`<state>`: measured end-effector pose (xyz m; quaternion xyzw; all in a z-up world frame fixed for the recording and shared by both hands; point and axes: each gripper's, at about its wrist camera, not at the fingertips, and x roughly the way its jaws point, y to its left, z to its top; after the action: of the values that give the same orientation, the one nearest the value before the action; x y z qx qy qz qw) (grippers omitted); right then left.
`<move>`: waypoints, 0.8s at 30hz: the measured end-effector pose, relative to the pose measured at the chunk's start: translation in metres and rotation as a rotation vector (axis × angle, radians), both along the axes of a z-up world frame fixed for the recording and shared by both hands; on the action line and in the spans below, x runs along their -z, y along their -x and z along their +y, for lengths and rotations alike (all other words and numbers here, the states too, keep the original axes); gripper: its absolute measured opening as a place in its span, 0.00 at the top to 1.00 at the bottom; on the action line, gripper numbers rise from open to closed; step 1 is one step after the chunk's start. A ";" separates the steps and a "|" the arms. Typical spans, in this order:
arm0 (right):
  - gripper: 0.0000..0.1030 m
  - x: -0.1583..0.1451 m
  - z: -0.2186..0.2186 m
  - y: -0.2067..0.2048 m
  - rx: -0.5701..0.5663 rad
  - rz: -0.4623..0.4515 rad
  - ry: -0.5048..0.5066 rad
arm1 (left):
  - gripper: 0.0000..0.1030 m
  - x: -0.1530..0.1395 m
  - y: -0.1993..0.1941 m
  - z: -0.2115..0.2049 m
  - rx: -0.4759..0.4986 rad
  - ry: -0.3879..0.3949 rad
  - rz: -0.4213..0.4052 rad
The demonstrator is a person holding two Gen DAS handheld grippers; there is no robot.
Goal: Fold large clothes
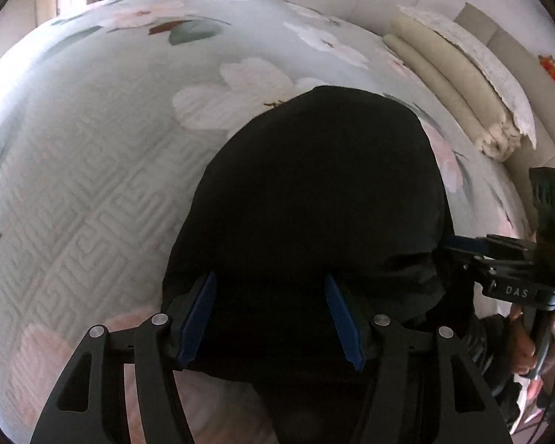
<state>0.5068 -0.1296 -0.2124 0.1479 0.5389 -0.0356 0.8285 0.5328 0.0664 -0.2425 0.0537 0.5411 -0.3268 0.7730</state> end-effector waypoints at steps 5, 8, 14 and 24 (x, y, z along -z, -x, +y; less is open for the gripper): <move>0.60 -0.018 -0.008 0.009 -0.022 -0.008 -0.057 | 0.39 -0.030 0.006 0.000 0.020 -0.019 -0.026; 0.51 -0.045 -0.025 0.030 -0.021 -0.075 -0.123 | 0.39 -0.067 0.011 0.012 0.038 0.036 -0.085; 0.47 -0.036 -0.074 0.048 0.045 -0.074 -0.214 | 0.34 -0.077 -0.022 0.026 -0.032 0.084 -0.044; 0.47 0.027 -0.080 0.022 -0.006 -0.045 -0.564 | 0.34 -0.004 -0.062 0.015 -0.075 0.242 0.292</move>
<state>0.4847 -0.2093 -0.2398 0.3717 0.5094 0.1216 0.7665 0.5948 0.0812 -0.2387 -0.1077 0.6058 -0.3649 0.6987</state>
